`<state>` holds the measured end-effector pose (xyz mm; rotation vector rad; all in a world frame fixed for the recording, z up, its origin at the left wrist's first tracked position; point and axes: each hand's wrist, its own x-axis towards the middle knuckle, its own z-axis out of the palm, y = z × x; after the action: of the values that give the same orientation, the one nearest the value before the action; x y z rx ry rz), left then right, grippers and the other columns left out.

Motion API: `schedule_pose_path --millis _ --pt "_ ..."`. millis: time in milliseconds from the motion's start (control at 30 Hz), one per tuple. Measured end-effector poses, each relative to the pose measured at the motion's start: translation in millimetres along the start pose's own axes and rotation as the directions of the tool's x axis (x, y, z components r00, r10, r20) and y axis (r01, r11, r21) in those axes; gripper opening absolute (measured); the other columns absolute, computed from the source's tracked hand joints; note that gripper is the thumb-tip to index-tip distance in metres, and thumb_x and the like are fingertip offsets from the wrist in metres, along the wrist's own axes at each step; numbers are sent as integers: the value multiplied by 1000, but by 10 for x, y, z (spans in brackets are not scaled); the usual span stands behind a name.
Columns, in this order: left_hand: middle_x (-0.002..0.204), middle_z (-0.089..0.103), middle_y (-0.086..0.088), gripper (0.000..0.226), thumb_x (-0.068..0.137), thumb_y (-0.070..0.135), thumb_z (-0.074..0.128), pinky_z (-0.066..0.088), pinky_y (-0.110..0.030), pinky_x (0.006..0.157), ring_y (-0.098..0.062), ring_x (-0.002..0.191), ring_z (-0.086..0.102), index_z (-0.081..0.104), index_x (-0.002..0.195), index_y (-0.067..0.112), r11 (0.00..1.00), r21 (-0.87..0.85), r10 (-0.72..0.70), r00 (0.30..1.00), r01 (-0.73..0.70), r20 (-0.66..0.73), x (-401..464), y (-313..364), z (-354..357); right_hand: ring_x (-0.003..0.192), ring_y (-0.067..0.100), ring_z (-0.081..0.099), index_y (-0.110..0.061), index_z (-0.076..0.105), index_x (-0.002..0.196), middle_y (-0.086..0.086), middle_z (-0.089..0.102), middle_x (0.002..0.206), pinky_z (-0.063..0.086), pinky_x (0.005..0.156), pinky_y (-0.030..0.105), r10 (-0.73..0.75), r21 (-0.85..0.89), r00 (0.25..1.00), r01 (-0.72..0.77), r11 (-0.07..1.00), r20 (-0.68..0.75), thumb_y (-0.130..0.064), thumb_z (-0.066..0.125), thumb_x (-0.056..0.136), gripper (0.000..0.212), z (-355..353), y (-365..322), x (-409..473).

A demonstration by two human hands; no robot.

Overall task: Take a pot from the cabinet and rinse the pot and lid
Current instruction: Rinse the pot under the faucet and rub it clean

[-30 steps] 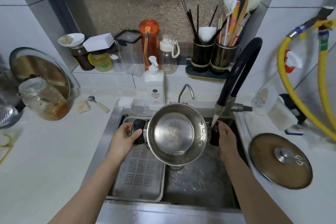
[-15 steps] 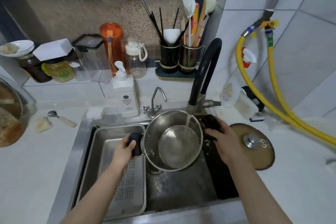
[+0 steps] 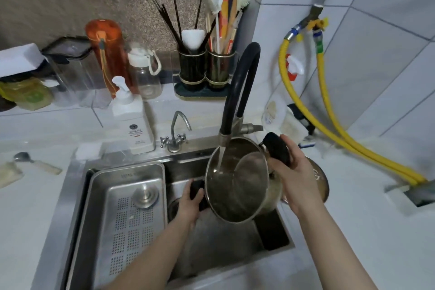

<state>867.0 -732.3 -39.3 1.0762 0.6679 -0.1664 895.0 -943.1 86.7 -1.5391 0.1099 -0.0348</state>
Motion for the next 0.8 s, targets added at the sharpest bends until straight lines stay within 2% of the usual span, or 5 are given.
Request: schedule_pose_path --millis 167,333,533,700,800 --pt "114 58 -16 29 97 19 47 55 -27 47 -23 84 60 48 126 15 1000 15 24 997 -22 -75 81 -115 213 104 -7 60 -49 55 118 -25 62 116 51 78 11 -69 -15 997 68 998 -39 -19 71 81 50 -50 -54 34" --pt "132 52 -20 27 96 14 48 44 -55 100 -38 119 52 49 124 18 982 171 90 995 -81 -46 107 -101 335 111 2 61 -53 57 111 -17 63 121 52 90 26 -74 -11 993 74 997 -87 -22 71 81 46 -149 -57 2" --pt "144 37 -13 39 98 19 46 32 -43 113 -33 130 41 50 136 19 849 450 222 960 -276 170 79 4 558 112 -1 58 -57 55 112 -24 61 118 48 95 29 -151 -56 972 143 988 -178 -23 67 83 46 -222 -171 -55" --pt "99 64 -22 23 95 10 48 55 -39 82 -30 89 64 64 112 9 825 390 373 912 -409 168 146 114 666 107 0 62 -49 57 117 -23 66 112 49 89 25 -180 -1 952 186 983 -248 -24 67 83 43 -290 -281 -45" --pt "108 66 -14 30 95 29 48 53 -50 89 -31 98 64 52 122 14 843 438 311 947 -313 80 190 148 675 112 12 62 -44 57 120 -10 65 120 49 94 35 -169 43 953 186 982 -249 -25 67 80 45 -323 -311 -25"
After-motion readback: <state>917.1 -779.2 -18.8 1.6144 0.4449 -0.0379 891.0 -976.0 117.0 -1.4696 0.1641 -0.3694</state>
